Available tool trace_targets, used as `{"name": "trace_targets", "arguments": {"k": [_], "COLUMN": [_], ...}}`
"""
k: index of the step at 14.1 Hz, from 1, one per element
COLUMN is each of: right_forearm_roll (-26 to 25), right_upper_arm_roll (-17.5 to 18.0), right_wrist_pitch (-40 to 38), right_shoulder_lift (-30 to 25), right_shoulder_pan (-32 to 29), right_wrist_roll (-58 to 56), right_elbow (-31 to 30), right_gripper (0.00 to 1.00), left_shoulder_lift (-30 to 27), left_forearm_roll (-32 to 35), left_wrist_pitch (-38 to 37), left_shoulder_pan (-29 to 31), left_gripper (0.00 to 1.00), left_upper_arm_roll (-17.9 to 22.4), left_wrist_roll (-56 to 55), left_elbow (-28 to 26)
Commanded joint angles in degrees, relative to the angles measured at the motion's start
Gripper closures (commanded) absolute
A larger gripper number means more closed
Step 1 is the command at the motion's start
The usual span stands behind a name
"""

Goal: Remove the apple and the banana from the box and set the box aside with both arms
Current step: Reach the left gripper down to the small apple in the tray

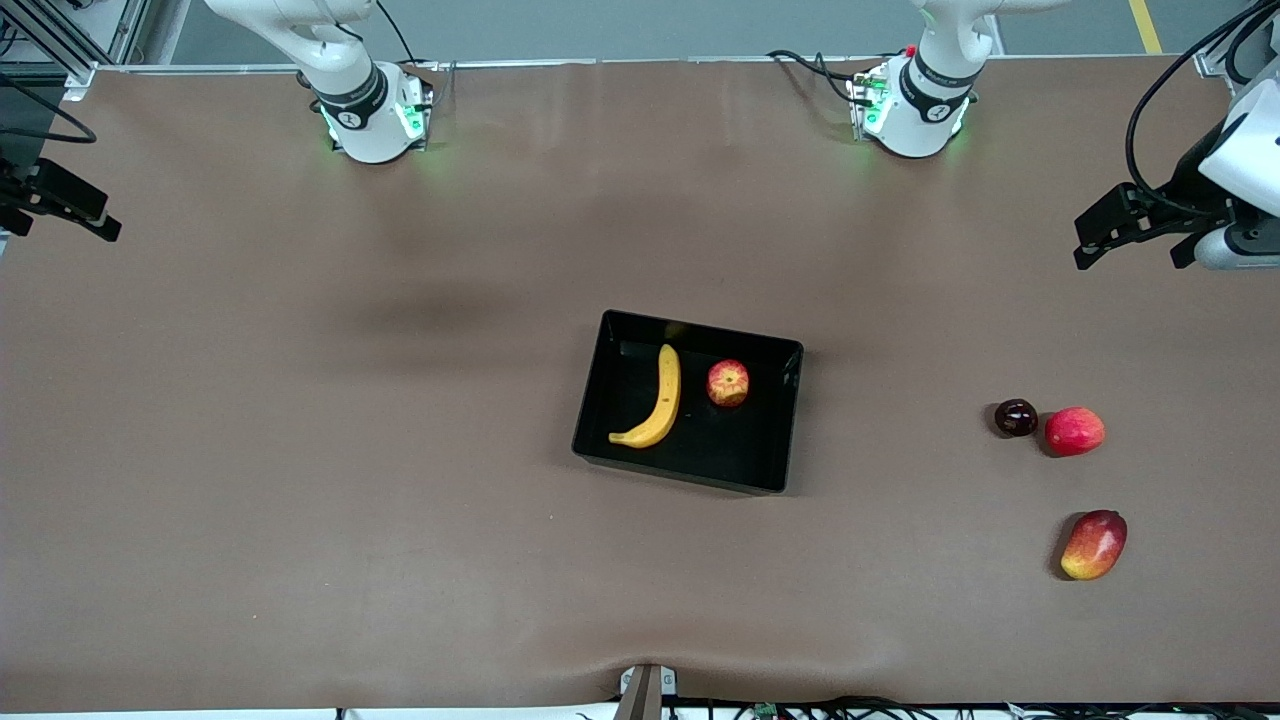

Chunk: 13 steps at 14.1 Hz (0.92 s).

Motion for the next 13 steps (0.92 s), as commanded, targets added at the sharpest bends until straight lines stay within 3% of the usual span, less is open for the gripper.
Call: {"name": "trace_targets", "arguments": {"k": [1,7,10,13], "right_forearm_roll": [0.28,0.20,0.20,0.28], "right_upper_arm_roll": [0.45,0.45,0.45,0.45], "right_wrist_pitch": [-0.45,-0.36,-0.36,-0.45], "right_shoulder_lift": [-0.25,-0.25,-0.16,-0.07], "right_shoulder_pan": [-0.83,-0.92,-1.27,-1.27], "right_wrist_roll": [0.62,0.71,0.36,0.36], "right_elbow": [0.11,0.11,0.55,0.46], "right_gripper": [0.00,0.00,0.00,0.00], "left_shoulder_lift": [0.56,2.23,6.00,9.69], "left_forearm_roll": [-0.35,1.32,1.23,0.88], "left_wrist_pitch": [-0.90,-0.90,-0.82,4.26], "left_shoulder_pan": [0.33,-0.54,-3.70,-7.04], "left_gripper": [0.00,0.00,0.00,0.00], "left_upper_arm_roll": [-0.16,-0.42,-2.44,-4.55], "left_wrist_roll": [0.46,0.38,-0.76,-6.81], "left_elbow": [1.44,1.44,1.00,-1.36]}}
